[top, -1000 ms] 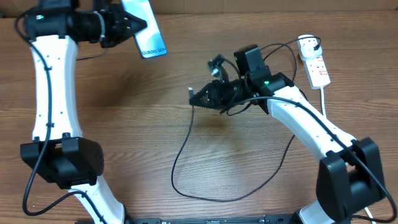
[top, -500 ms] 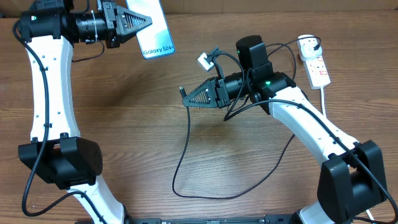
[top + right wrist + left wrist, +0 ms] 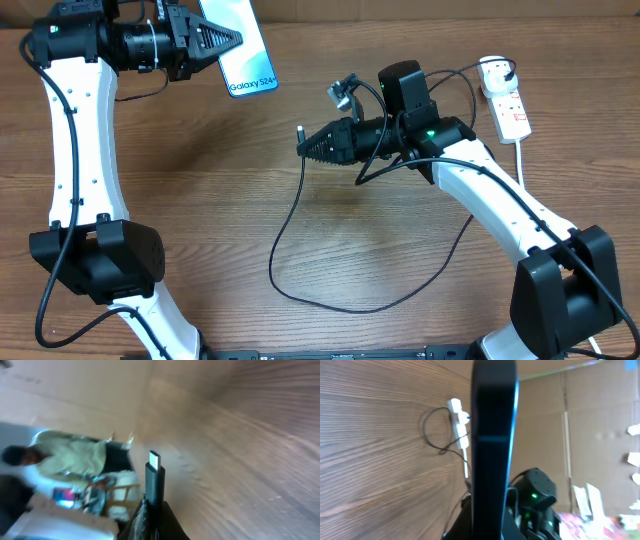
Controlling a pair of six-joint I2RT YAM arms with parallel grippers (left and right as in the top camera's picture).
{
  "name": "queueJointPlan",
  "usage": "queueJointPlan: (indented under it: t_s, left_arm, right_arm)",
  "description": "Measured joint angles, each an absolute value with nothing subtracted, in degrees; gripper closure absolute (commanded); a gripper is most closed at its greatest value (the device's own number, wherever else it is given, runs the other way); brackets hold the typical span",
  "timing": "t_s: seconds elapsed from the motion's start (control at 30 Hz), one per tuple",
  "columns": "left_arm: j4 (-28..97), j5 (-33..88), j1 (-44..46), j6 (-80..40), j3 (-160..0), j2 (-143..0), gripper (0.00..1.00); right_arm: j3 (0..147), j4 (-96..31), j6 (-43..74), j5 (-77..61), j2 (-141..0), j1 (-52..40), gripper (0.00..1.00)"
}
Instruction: Plug charger to phone and switch on socket
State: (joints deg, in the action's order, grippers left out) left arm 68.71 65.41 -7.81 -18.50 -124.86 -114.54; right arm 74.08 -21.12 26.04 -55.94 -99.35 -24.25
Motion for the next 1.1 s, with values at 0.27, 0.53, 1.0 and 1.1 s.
queueJointPlan:
  t_s: [0.27, 0.53, 1.0, 1.1]
  left_arm:
    - [69.5, 58.6, -7.8, -18.5, -124.9, -114.5, 0.96]
    - [69.5, 56.6, -7.8, -18.5, -124.9, -114.5, 0.96]
    - [70.3, 55.2, -7.8, -18.5, -124.9, -114.5, 0.96]
    - [70.3, 55.2, -7.8, -18.5, -124.9, -114.5, 0.96]
  right_arm:
    - [74.3, -36.1, 31.1, -25.1, -99.3, -26.6, 0.96]
    - [70.1, -37.6, 39.4, -7.3, -101.0, -27.5, 0.96]
    - [68.4, -33.2, 45.5, -0.6, -109.3, -27.5, 0.96]
    - [68.4, -33.2, 45.9, 0.2, -110.6, -27.5, 0.89]
